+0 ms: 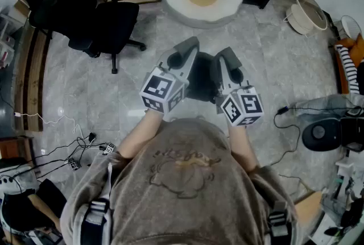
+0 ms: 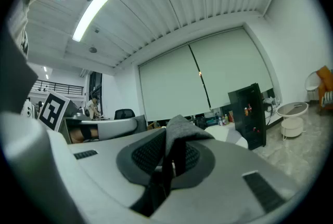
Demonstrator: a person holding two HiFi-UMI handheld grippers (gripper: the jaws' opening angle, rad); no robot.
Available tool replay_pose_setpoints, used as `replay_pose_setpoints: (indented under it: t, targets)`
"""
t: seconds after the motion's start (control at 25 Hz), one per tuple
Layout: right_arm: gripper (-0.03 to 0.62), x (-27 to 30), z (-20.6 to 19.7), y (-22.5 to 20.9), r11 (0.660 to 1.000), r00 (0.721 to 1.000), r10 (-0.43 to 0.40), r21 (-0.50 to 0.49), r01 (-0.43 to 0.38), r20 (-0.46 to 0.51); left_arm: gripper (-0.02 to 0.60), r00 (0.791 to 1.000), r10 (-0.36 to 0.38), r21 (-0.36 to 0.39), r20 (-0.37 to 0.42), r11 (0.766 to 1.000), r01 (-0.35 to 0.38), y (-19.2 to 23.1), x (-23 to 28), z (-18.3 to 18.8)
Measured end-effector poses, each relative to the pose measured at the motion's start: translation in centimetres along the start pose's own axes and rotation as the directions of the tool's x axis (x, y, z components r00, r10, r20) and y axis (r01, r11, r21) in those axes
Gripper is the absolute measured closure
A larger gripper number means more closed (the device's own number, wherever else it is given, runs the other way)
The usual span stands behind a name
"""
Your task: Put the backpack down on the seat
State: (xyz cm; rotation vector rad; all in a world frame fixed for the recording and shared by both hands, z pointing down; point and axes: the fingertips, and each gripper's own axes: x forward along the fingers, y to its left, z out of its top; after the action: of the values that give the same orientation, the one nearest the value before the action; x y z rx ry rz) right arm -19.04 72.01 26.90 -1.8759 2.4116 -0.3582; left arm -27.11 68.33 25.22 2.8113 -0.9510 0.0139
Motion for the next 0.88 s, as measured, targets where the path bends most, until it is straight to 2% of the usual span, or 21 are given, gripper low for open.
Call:
replay_pose_setpoints:
  t: [0.24, 0.52, 0.88]
  targets:
    - [0.569, 1.4, -0.1, 0.3, 0.999, 1.000, -0.011, -0.044, 0.011, 0.015, 0.554, 0.999, -0.033, 0.007, 0.003, 0.999, 0.033, 1.5, 0.0, 0.3]
    - [0.568, 2.6, 0.3, 0.4, 1.000, 0.999, -0.015, -0.001, 0.015, 0.033, 0.554, 0.997, -0.076, 0.016, -0.009, 0.997, 0.076, 2.5, 0.4, 0.8]
    - [0.568, 5.6, -0.2, -1.5, 1.000, 0.999, -0.003, 0.006, 0.003, 0.051, 0.554, 0.996, -0.085, 0.026, -0.020, 0.996, 0.086, 4.5, 3.0, -0.3]
